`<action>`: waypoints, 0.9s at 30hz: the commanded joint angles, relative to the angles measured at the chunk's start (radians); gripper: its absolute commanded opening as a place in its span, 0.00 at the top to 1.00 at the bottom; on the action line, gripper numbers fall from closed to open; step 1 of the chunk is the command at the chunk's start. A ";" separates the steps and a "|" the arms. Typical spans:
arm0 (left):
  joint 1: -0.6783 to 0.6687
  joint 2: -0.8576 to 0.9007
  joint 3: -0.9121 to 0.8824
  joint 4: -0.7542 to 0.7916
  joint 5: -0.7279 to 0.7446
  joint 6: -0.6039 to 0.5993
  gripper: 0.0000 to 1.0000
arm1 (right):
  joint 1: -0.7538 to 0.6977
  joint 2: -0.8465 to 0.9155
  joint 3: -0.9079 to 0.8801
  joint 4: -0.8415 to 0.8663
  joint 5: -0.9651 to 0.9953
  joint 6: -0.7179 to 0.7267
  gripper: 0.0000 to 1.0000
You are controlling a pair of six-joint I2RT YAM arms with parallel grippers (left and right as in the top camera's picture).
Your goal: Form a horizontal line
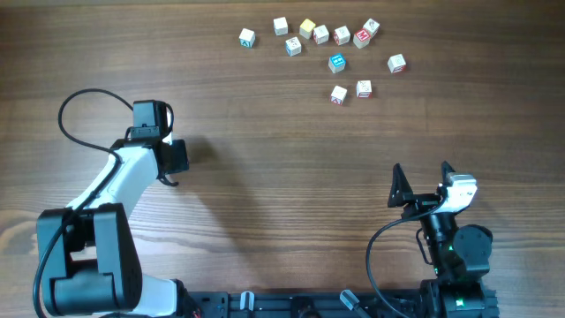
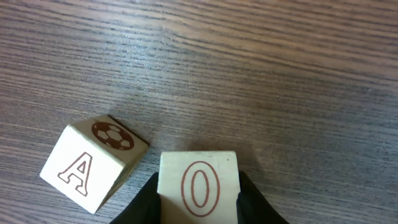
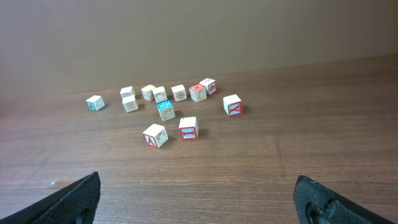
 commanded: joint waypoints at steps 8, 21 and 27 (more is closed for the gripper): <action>0.005 0.007 -0.008 0.018 -0.079 -0.045 0.95 | -0.005 -0.004 0.001 0.002 0.015 0.001 0.00; 0.005 0.008 -0.008 0.040 -0.084 -0.071 0.94 | -0.005 -0.004 0.001 0.002 0.015 0.002 0.00; 0.005 0.008 -0.008 0.047 -0.084 -0.071 0.93 | -0.005 -0.004 0.001 0.002 0.015 0.001 0.00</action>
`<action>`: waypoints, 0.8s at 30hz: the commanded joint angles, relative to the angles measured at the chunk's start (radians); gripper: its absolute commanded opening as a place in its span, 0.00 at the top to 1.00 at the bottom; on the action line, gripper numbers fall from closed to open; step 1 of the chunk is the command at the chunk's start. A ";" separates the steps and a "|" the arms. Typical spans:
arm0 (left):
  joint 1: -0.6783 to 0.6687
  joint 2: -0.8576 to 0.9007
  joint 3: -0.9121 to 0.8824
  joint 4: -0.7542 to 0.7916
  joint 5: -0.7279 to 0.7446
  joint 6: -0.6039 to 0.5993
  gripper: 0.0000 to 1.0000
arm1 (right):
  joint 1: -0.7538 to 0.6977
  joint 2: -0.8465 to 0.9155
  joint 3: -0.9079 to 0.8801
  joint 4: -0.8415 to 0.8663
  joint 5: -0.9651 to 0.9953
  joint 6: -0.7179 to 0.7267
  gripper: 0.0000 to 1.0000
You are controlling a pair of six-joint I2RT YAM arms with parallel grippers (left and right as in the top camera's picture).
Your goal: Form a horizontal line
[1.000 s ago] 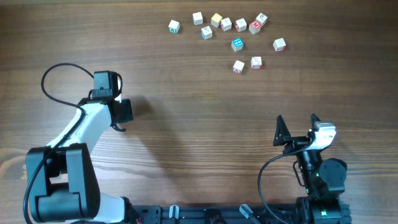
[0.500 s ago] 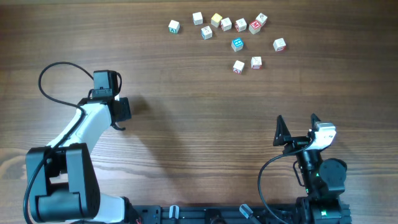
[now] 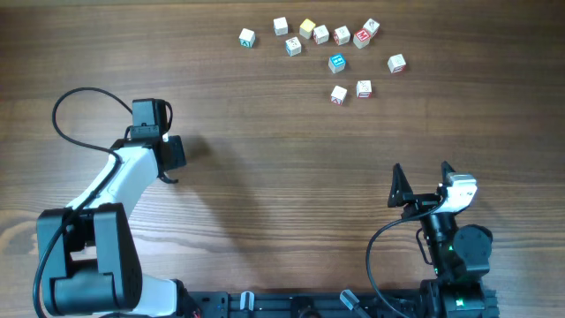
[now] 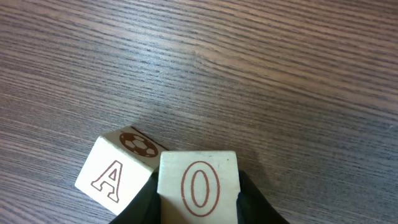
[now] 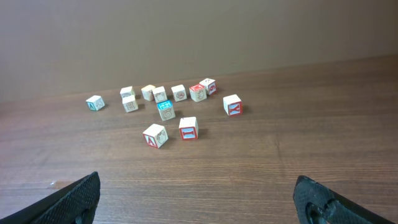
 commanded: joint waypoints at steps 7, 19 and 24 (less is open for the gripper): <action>0.005 0.007 -0.008 0.011 -0.018 -0.018 0.93 | -0.005 -0.004 0.001 0.002 0.015 0.002 0.00; 0.005 0.007 -0.008 -0.011 -0.017 -0.018 0.71 | -0.005 -0.004 0.001 0.002 0.015 0.002 0.00; 0.005 0.007 -0.008 -0.012 -0.016 -0.018 0.67 | -0.005 -0.004 0.001 0.002 0.015 0.001 0.00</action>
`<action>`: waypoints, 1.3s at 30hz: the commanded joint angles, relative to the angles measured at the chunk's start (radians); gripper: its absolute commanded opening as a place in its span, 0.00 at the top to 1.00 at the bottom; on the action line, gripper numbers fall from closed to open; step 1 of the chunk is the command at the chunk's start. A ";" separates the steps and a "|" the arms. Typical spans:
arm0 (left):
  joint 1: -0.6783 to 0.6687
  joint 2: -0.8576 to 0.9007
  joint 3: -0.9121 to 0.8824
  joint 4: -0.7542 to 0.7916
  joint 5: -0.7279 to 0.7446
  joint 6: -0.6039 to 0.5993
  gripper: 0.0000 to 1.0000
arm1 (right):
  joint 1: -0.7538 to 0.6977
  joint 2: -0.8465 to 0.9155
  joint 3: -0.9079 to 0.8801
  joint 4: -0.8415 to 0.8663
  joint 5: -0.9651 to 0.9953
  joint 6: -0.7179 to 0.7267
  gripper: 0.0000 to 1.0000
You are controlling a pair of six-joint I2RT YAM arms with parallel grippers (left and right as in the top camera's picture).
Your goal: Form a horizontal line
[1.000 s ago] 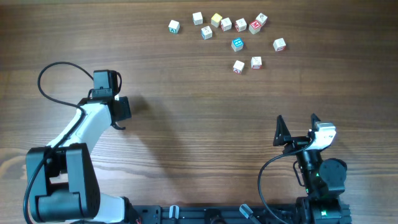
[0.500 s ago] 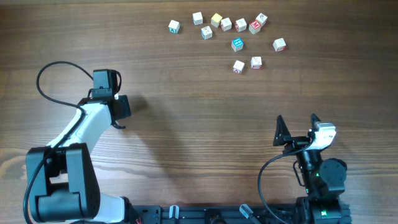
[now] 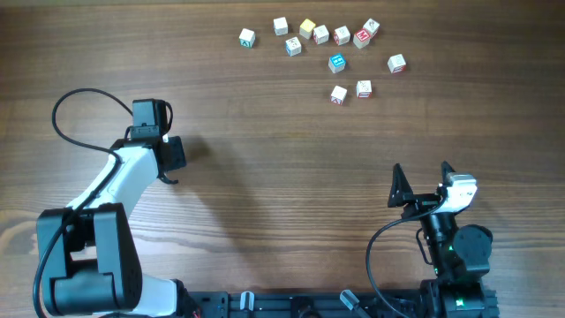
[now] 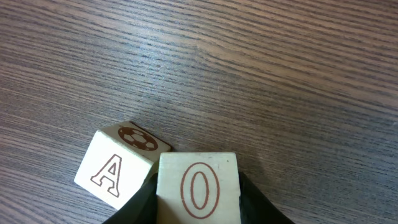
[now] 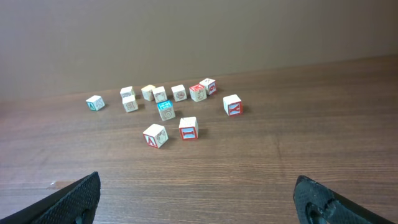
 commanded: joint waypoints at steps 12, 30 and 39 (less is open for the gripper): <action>0.005 0.007 -0.008 0.000 -0.016 -0.009 0.62 | -0.005 -0.004 0.001 0.002 0.015 0.002 0.00; 0.005 0.007 -0.008 -0.020 0.002 -0.009 0.58 | -0.005 -0.004 0.001 0.002 0.015 0.002 0.00; 0.005 0.007 -0.008 -0.093 0.019 -0.010 0.57 | -0.005 -0.004 0.001 0.002 0.015 0.002 0.00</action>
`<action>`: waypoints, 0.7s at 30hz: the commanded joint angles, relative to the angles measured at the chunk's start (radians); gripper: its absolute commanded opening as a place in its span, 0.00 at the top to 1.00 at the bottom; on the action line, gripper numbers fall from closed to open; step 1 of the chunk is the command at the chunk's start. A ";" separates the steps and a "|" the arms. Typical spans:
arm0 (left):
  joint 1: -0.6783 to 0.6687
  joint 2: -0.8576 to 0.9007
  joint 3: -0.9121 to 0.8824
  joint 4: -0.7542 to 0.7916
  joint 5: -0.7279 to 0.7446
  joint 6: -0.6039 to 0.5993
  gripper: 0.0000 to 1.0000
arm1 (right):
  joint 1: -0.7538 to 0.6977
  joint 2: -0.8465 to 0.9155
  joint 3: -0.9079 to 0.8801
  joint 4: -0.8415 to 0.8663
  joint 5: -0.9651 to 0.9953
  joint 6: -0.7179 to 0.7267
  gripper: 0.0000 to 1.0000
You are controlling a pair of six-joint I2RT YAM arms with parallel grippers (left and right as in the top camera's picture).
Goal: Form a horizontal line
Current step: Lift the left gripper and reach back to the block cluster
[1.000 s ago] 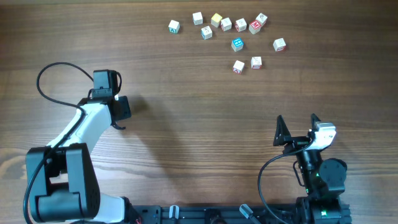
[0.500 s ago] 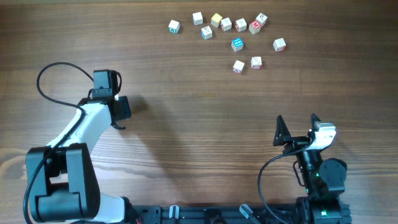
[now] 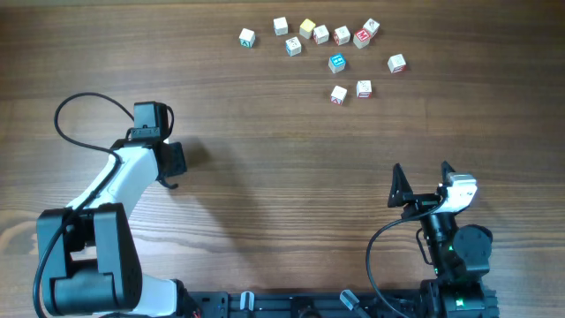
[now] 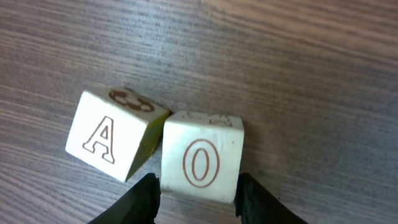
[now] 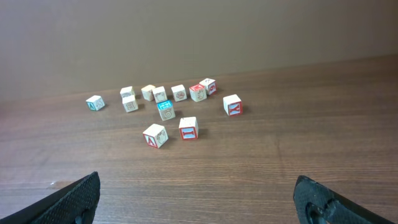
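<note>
Two cream letter blocks lie side by side on the wood in the left wrist view: the A block [image 4: 109,140] on the left, with a football picture on its far face, and the O block [image 4: 200,158] touching its right edge. My left gripper [image 4: 198,193] is open, its black fingers [image 4: 144,198] just outside the O block's near corners. In the overhead view the left gripper [image 3: 174,159] covers both blocks. My right gripper [image 3: 422,181] stands open near the table's front right, holding nothing.
Several loose letter blocks lie scattered at the far middle-right of the table [image 3: 335,64], also in the right wrist view [image 5: 166,112]. The wooden table [image 3: 291,177] runs bare between that cluster and both arms. A black cable loops left of the left arm.
The left gripper has let go of the O block, which now rests on the table against the A block. The fingers stand wider and farther back. The right arm has not moved.
First the left gripper was shut on the O block with the A block a short gap to its left. At the following two moments the held O block was against the A block's corner. Now O lies released beside A. The right gripper stayed open and still.
</note>
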 commanded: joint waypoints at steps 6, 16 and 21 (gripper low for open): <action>0.004 0.007 -0.007 -0.093 0.100 -0.009 0.56 | -0.005 -0.004 0.001 0.002 0.014 0.001 0.00; -0.003 0.007 -0.006 -0.240 0.585 -0.008 0.58 | -0.005 -0.004 0.001 0.002 0.014 0.002 0.00; -0.089 0.007 -0.002 -0.180 0.767 -0.010 0.55 | -0.005 -0.004 0.001 0.002 0.014 0.001 0.00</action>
